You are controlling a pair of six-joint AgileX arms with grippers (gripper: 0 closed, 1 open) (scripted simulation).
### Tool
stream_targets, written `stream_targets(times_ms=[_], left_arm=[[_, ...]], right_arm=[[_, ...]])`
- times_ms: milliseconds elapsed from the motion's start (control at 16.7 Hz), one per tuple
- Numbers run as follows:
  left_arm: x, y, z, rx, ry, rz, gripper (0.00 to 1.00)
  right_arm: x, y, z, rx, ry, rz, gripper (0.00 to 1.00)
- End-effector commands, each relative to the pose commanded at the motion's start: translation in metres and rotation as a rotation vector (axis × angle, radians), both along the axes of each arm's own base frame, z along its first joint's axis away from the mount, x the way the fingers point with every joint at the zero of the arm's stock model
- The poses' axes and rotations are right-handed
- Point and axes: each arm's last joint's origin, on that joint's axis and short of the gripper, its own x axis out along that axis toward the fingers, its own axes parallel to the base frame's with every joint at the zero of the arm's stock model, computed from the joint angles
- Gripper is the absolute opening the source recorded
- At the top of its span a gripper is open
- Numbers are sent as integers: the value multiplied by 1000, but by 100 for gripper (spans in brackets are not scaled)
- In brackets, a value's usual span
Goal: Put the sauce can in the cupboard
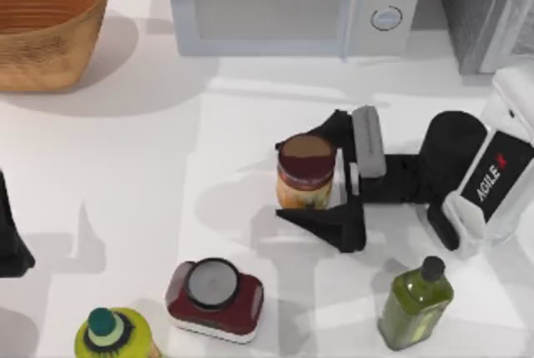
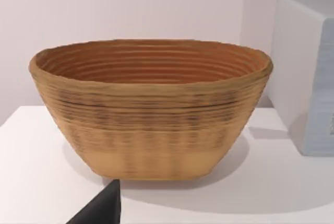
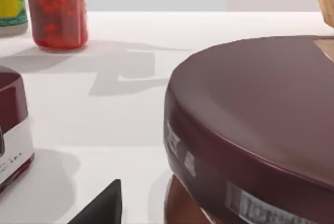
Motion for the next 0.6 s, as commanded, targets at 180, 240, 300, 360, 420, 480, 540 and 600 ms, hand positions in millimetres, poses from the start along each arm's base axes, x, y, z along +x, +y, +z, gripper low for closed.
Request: stream_targets(times_ms=[180, 240, 300, 360, 420, 480, 540, 600], left_arm=[[0, 0, 0, 0, 0, 0, 100], [0, 0, 0, 0, 0, 0, 100], [0, 0, 0, 0, 0, 0, 100], [0, 0, 0, 0, 0, 0, 100], [0, 0, 0, 0, 0, 0, 100], [0, 0, 0, 0, 0, 0, 100], [0, 0, 0, 0, 0, 0, 100], [0, 0, 0, 0, 0, 0, 100]], right_arm=[[0, 0, 0, 0, 0, 0, 70], [0, 0, 0, 0, 0, 0, 62], [0, 0, 0, 0, 0, 0, 55], [0, 0, 0, 0, 0, 0, 47], [0, 0, 0, 0, 0, 0, 40], [0, 0, 0, 0, 0, 0, 32], [0, 0, 0, 0, 0, 0, 25], [0, 0, 0, 0, 0, 0, 17]])
